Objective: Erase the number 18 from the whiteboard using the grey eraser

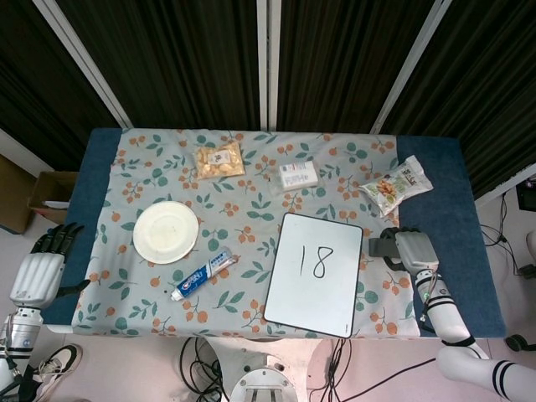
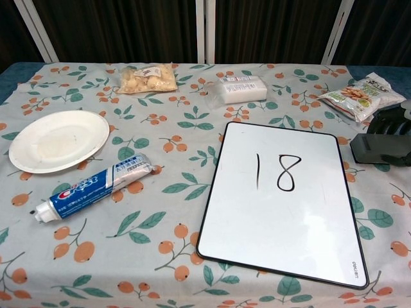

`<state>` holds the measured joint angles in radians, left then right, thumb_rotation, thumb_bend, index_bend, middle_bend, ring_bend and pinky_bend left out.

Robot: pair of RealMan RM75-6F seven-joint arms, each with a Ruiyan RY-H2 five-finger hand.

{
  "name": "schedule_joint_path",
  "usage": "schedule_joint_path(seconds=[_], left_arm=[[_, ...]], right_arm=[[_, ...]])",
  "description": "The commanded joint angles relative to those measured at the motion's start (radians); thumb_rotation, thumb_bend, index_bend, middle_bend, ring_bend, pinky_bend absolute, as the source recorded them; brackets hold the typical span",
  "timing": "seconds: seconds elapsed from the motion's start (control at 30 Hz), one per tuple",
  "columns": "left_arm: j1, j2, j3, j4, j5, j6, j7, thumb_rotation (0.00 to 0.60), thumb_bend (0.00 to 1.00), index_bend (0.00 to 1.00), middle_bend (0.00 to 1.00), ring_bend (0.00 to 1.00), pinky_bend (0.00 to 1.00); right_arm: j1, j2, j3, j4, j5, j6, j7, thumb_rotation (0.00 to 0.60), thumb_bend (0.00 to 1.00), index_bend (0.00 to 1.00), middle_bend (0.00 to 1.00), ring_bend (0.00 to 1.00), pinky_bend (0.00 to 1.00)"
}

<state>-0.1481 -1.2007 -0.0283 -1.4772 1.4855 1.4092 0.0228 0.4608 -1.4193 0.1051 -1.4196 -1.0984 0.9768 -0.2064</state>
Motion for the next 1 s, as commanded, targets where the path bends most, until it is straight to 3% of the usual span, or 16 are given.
schedule_joint_path(seconds=[0.03,0.17,0.63,0.83,1.0], left_arm=[[0.0,0.0,0.001,0.001,0.0,-0.001,0.0,0.596,0.05,0.11,0.09,0.06,0.17],[-0.001,0.004,0.001,-0.002,-0.003,-0.007,-0.001,0.597,0.05,0.11,0.09,0.06,0.17],[-0.005,0.013,0.002,-0.014,-0.007,-0.017,-0.001,0.599,0.05,0.11,0.09,0.06,0.17],[-0.007,0.014,0.002,-0.016,-0.008,-0.02,-0.005,0.6,0.05,0.11,0.09,0.06,0.17],[-0.005,0.017,0.0,-0.017,-0.008,-0.016,-0.011,0.6,0.05,0.11,0.09,0.06,0.17]], right_arm=[[-0.001,-0.004,0.001,0.002,0.0,0.004,0.0,0.6,0.27,0.48,0.37,0.29,0.29],[-0.002,-0.011,0.002,0.008,0.0,0.005,0.001,0.6,0.29,0.52,0.4,0.32,0.39],[-0.016,-0.001,0.027,0.01,-0.045,0.053,0.069,0.6,0.34,0.65,0.49,0.42,0.52],[-0.005,0.049,0.047,-0.058,-0.11,0.072,0.119,0.6,0.36,0.72,0.54,0.47,0.57],[0.024,0.112,0.062,-0.19,-0.164,0.064,0.116,0.6,0.37,0.75,0.57,0.5,0.61]])
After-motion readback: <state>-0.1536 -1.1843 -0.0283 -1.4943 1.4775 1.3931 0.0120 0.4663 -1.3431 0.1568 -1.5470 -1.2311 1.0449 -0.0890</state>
